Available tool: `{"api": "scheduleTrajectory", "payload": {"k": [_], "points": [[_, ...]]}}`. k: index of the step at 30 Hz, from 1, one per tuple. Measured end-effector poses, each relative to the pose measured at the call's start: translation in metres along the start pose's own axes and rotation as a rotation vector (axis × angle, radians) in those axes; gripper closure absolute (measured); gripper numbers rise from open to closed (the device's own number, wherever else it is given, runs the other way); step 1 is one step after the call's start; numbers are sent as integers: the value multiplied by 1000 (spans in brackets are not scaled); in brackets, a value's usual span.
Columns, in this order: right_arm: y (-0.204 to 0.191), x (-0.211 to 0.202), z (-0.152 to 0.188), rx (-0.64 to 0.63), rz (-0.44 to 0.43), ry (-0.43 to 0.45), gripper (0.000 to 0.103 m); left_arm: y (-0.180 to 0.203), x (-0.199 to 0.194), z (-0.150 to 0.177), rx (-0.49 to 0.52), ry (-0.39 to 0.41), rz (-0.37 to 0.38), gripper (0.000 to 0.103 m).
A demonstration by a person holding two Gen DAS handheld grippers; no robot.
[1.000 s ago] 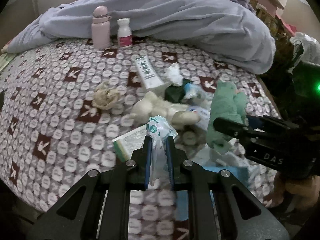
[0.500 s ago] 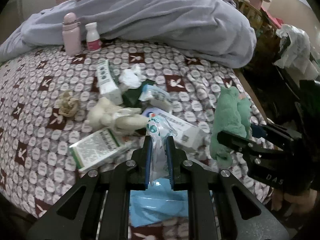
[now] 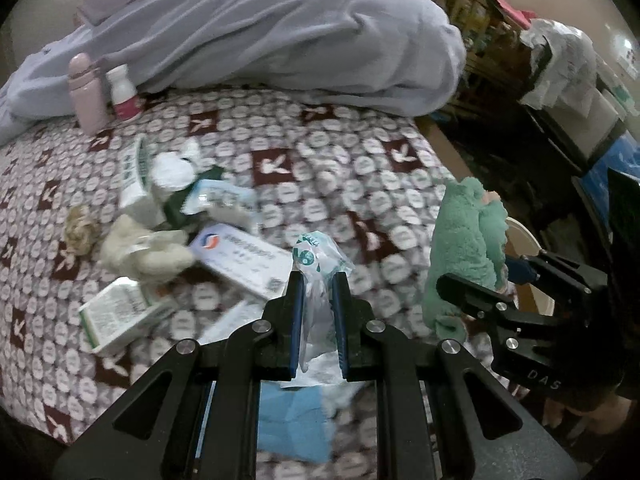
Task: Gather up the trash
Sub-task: 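Carry the bag and towel over the white bucket and open both tools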
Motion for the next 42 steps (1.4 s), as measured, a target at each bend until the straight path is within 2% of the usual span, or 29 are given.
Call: {"api": "scheduleTrajectory", "payload": {"k": [17, 33, 42], "points": [[105, -29, 35, 122, 134, 11, 57, 101, 46, -8, 104, -75, 85, 91], [237, -40, 107, 284, 299, -65, 57, 215, 106, -7, 206, -166, 198, 91], [281, -35, 135, 358, 333, -105, 57, 255, 140, -4, 234, -200, 228, 91]]}}
Point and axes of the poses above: each gripper's, at about its wrist camera, not at the fingertips, and x roughly the way its jaws point, y to its right, z to its underside, the point moved 9 cm from there along x, roughly the way its jaws point, and after that the axes turned 10 degrees about z, right-handed, at the moved point
